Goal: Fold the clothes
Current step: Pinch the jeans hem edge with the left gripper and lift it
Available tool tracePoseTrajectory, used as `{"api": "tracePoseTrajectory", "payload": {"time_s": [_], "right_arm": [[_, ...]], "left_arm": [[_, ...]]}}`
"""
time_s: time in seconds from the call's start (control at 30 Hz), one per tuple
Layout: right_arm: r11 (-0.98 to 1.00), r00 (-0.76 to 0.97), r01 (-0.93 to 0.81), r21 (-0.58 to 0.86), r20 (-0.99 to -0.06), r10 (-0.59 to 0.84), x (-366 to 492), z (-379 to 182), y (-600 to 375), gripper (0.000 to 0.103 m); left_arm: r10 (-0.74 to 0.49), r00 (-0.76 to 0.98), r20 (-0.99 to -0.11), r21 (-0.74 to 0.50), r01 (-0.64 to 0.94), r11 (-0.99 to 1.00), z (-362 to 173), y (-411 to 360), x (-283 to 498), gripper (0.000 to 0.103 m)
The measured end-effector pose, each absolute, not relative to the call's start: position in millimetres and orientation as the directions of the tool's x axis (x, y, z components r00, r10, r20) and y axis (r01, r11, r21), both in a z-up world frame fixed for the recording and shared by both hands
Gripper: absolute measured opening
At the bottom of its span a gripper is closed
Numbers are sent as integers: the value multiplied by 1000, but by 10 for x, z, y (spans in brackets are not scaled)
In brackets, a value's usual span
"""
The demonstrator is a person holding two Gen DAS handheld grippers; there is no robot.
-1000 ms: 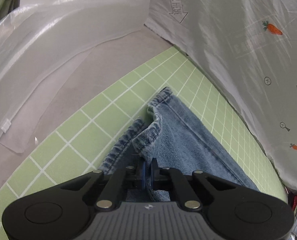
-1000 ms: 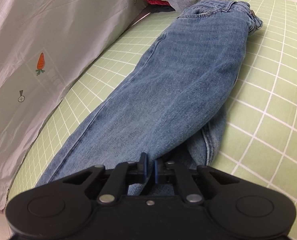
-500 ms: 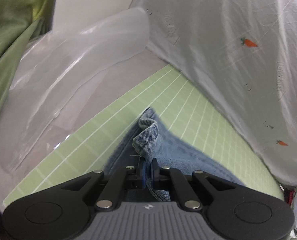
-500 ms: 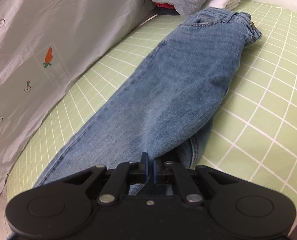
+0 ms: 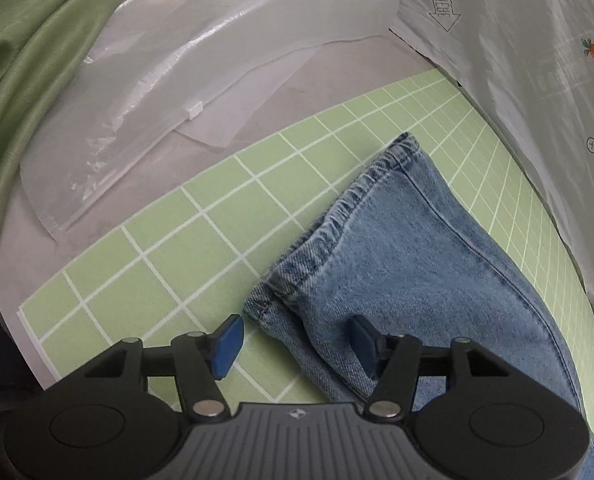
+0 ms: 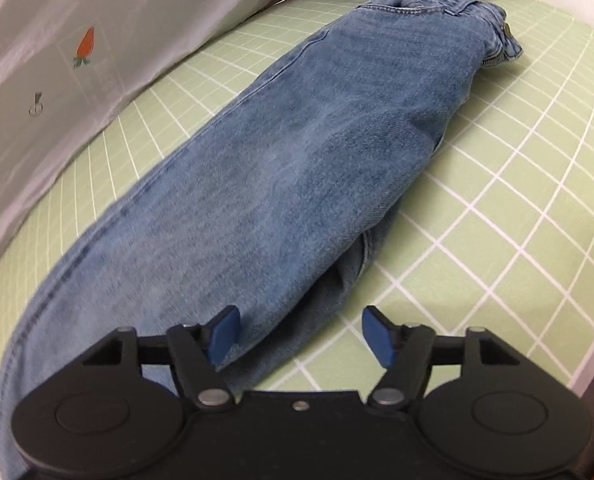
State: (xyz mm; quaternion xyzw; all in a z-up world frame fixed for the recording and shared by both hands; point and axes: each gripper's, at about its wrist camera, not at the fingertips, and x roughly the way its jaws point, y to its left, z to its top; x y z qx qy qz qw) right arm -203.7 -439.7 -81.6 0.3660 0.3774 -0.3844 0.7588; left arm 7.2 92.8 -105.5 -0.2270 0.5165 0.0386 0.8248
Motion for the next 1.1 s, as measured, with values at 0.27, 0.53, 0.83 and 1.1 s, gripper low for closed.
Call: {"api": "tracePoseTrajectory", "payload": {"time_s": [0.27,0.53,0.83,1.1], "right_arm": [[414,440,858,304,-850,-289,-2127,-842,-4351,80],[408,438,860,308,-854,-279,-2095,-894,-4300,84],[407,451,855,321,-849,-278,-2157,-874,-4284,84],[397,463,854,336,-839,-286,-2326,-831,-4536,84]], "left_arm": [[-163,469,-868,-316,-268,910,-1065,835,97,58],[-234,471,-851,-381,-247,891,-1107,838,127,11],[-261,551,-793,-388,-126,913,-823,646,135,6],[-347,614,-709,-368,98,925,-424,-104,189,6]]}}
